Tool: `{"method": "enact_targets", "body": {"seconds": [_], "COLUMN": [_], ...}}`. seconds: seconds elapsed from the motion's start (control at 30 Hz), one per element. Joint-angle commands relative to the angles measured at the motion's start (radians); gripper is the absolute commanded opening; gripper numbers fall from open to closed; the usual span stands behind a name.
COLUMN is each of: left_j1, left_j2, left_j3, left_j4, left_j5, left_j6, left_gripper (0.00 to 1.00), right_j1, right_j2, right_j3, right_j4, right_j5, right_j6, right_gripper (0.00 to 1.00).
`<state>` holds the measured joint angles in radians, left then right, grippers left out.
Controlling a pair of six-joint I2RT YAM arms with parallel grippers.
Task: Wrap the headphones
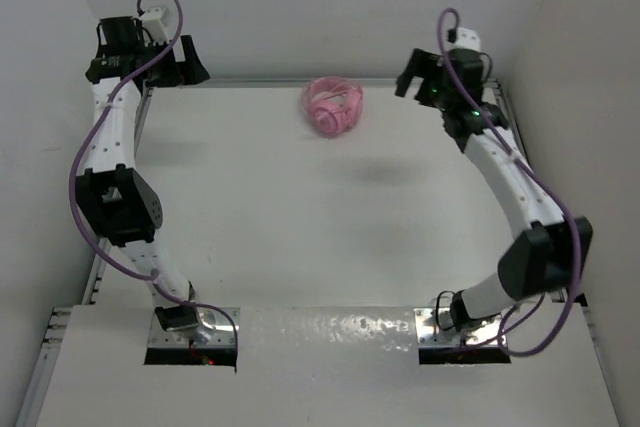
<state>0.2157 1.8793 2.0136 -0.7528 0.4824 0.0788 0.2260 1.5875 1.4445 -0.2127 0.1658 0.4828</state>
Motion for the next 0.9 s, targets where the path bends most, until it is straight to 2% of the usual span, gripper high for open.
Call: {"method": "enact_targets", "body": {"seconds": [0.0, 0.07, 0.17, 0.37, 0.57, 0.73, 0.87], "left_j1": [0.005, 0.004, 0.005, 0.004, 0.005, 0.004, 0.004], "left_j2": [-0.049, -0.055, -0.075, -0.149, -0.241, -0.266, -0.282], "left_j3": [-0.056, -0.104, -0.180, -0.392, -0.654, -0.714, -0.698], "left_j4": [0.019, 0.029, 0.029, 0.052, 0.098, 0.125, 0.130], "left_j5": [-0.071, -0.102, -0.119, -0.198, -0.222, -0.242, -0.225], "left_j6": [0.038, 0.048, 0.065, 0.076, 0.082, 0.075, 0.065], "left_gripper": [1.00, 1.00, 1.00, 1.00, 1.00, 1.00, 1.00], "right_j1": [-0.089, -0.114, -0.135, -0.136, -0.136, -0.136, -0.136], "right_j2": [-0.113, -0.233, -0.394, -0.641, -0.725, -0.704, -0.733], "right_j3": [-0.227, -0.330, -0.592, -0.876, -0.948, -0.889, -0.906], "right_j4": [-0.126, -0.172, -0.186, -0.146, -0.114, -0.204, -0.249], "right_j5": [-0.029, 0.020, 0.132, 0.121, 0.129, 0.159, 0.175], "right_j6": [-0.032, -0.046, -0.026, 0.077, 0.123, 0.088, 0.080], "right_gripper": [0.99, 0.99, 0.99, 0.99, 0.99, 0.99, 0.99]}}
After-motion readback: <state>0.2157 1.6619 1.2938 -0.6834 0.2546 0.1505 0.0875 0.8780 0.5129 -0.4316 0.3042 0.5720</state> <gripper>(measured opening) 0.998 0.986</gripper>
